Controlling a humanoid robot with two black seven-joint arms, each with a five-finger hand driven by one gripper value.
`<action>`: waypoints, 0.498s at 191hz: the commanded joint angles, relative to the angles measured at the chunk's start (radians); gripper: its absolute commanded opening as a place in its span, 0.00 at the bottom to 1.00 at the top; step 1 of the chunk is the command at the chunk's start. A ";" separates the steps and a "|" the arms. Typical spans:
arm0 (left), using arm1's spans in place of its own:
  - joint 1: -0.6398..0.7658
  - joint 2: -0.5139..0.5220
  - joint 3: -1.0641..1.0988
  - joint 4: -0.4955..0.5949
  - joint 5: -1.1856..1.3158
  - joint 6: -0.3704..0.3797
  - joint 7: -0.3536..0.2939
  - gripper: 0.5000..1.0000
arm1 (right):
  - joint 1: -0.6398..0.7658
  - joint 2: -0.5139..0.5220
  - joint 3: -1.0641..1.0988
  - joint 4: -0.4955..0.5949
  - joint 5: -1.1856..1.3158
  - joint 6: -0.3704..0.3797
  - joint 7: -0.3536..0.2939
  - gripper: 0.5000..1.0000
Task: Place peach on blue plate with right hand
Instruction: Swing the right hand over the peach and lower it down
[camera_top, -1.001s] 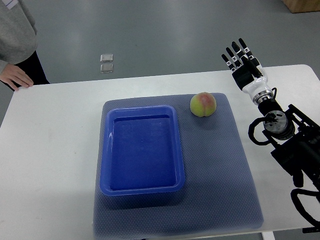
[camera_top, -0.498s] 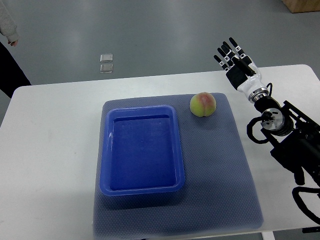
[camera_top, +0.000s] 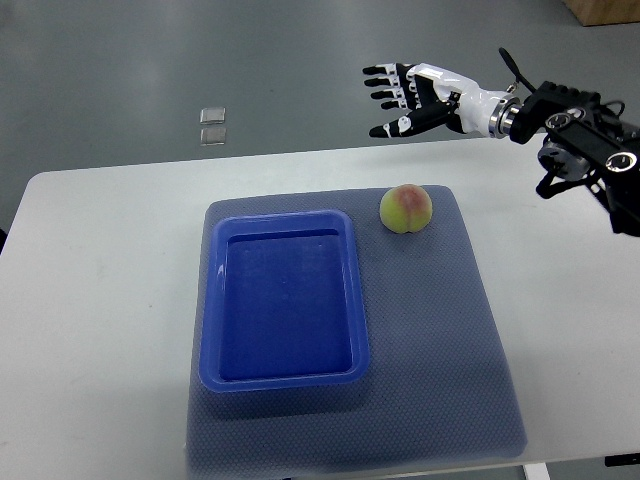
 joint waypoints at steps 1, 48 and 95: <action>0.000 0.000 0.000 -0.001 0.002 0.000 0.000 1.00 | 0.121 -0.042 -0.180 0.054 -0.160 0.084 -0.054 0.86; -0.002 0.000 0.000 -0.001 0.000 0.000 0.000 1.00 | 0.279 0.011 -0.335 0.088 -0.183 0.114 -0.335 0.86; -0.002 0.000 -0.001 0.001 -0.001 0.000 0.000 1.00 | 0.210 0.052 -0.349 0.086 -0.200 0.098 -0.375 0.86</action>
